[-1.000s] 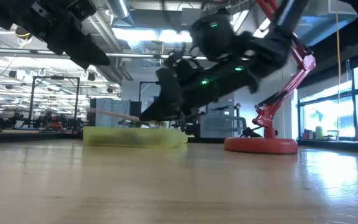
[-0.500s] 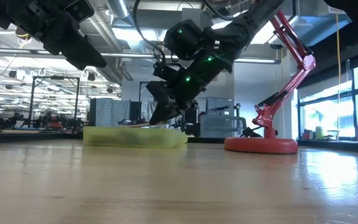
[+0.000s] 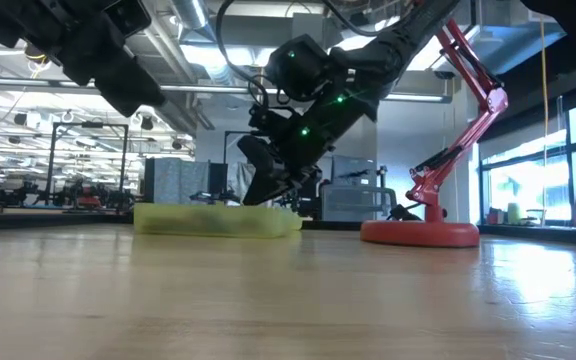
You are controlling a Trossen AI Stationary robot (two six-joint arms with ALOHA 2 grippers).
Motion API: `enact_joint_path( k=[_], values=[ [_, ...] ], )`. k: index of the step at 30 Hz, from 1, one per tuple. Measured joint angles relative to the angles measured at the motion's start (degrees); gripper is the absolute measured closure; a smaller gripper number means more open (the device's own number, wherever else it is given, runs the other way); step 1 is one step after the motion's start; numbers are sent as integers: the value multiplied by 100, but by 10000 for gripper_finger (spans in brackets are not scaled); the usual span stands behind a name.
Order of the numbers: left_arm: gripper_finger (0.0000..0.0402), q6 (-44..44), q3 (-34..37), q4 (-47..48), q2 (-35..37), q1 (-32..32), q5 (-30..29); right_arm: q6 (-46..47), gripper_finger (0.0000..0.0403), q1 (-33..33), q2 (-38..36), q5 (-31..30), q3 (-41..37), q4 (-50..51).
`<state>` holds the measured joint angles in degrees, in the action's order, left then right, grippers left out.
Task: Pick & place school supplies into a supply box
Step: Put the yellow pen into the yellow supply box
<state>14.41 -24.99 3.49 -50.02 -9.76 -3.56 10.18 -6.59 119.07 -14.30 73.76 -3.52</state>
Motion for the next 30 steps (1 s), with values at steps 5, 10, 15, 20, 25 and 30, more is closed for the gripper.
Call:
enact_joint_path(
  k=[5,10,15,20,25,30],
  values=[
    [294,-331,0,-9,-114,-57,377,-149,347,0,0,-5,0,-6],
    [302,-892,4,-323,-629,-385,471,-231,332,19,-86,-9,0,126],
    [295,-1128,4,-894,-1154,-786,471,-304,320,341,-530,-44,4,486],
    [283,-1138,-44,-1454,-1581,-1209,445,-260,319,911,-826,-23,7,1020],
    [273,-1257,-575,-1568,-2243,-1712,329,259,319,1353,-831,-242,7,1597],
    [261,-1435,-1143,-1487,-3044,-2232,377,1102,319,1671,-828,-926,4,2476]
  ],
)
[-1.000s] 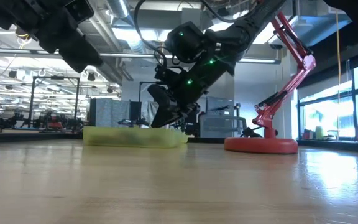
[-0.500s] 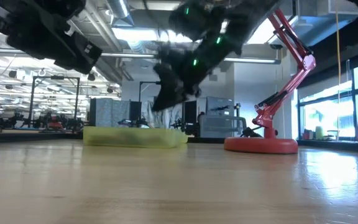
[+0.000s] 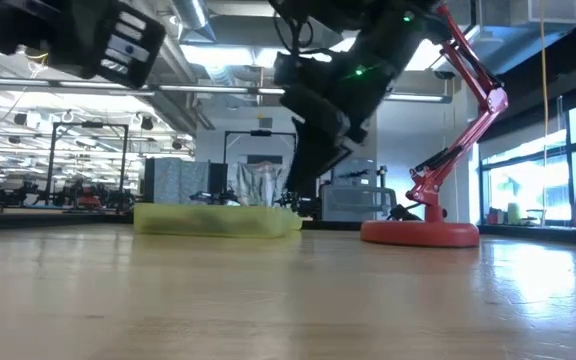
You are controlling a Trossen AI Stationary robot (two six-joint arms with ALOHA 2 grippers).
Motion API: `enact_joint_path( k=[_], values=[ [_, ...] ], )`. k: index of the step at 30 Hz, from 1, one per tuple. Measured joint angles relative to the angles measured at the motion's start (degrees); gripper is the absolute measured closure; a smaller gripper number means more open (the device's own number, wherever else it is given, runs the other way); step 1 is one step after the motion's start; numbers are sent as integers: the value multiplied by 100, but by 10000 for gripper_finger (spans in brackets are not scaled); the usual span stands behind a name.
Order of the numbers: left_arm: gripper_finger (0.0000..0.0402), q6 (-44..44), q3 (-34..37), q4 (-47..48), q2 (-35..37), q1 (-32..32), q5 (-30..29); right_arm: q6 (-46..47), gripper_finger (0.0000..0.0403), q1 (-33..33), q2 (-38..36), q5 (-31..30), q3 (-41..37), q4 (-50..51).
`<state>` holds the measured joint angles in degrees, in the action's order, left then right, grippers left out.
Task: Pick & place school supplies into a supply box
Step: Put the yellow pen into the yellow supply box
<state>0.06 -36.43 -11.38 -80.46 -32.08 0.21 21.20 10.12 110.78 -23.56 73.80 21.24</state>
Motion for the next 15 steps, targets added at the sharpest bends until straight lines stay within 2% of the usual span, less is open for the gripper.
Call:
enact_joint_path(
  k=[3,8,15],
  values=[
    [254,-17,-302,139,-455,-260,-5,433,319,163,0,-254,0,319],
    [247,-277,-665,150,-1143,-677,-4,855,319,412,0,-247,0,443],
    [254,-281,-1093,147,-2048,-839,-103,1116,319,669,0,-244,0,428]
  ],
)
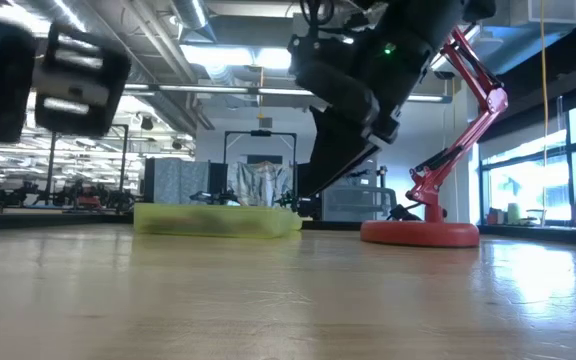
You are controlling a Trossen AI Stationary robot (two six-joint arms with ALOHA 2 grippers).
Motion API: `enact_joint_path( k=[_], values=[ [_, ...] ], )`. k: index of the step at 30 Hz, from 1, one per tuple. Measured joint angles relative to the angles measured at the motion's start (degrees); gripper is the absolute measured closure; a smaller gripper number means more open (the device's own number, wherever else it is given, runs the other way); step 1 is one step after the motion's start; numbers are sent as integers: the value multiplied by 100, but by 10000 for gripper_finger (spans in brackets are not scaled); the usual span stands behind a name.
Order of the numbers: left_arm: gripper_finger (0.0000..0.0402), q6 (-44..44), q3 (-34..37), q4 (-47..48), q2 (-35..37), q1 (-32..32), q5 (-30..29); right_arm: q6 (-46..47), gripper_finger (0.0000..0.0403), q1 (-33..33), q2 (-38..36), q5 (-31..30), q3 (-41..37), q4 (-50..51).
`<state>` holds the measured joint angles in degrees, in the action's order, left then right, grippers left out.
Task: Pick & place school supplies into a supply box
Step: Put the yellow pen into the yellow supply box
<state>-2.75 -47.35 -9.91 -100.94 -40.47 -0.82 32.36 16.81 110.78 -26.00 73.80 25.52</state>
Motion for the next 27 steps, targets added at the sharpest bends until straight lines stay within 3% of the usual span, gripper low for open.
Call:
enact_joint_path(
  k=[5,13,27],
  values=[
    [256,139,-218,353,-412,0,73,188,319,150,0,1,0,0],
    [267,455,-271,723,-506,5,11,339,319,409,2,11,0,2],
    [366,217,-251,786,-484,4,-68,94,319,722,2,13,0,20]
  ],
)
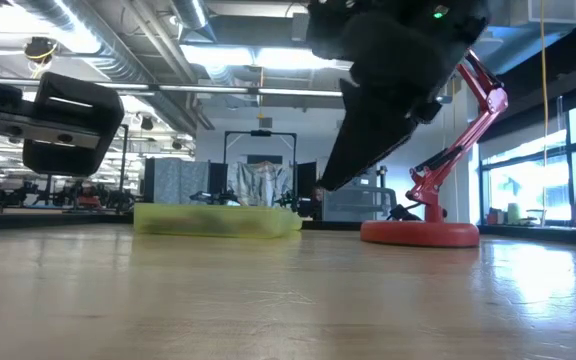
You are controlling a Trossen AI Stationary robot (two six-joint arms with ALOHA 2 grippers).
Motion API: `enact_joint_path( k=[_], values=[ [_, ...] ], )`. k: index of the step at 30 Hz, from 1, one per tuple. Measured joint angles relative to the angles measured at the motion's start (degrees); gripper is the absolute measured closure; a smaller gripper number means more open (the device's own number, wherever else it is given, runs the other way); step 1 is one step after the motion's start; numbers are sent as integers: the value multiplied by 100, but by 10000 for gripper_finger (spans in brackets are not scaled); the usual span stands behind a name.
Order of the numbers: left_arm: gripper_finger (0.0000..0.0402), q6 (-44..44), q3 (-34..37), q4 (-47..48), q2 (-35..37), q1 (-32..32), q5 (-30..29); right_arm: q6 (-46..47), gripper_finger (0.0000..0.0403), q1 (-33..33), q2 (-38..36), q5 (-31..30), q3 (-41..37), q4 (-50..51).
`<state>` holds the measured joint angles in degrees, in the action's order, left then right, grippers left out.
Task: Pick & place school supplies into a supply box
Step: Put the yellow pen into the yellow supply box
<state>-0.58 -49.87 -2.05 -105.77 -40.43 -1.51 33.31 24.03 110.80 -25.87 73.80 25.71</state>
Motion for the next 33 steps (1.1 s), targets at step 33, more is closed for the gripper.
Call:
enact_joint_path(
  k=[33],
  values=[
    [401,-2964,26,2685,2588,5682,168,-1120,319,-777,-282,-710,2,671]
  ],
)
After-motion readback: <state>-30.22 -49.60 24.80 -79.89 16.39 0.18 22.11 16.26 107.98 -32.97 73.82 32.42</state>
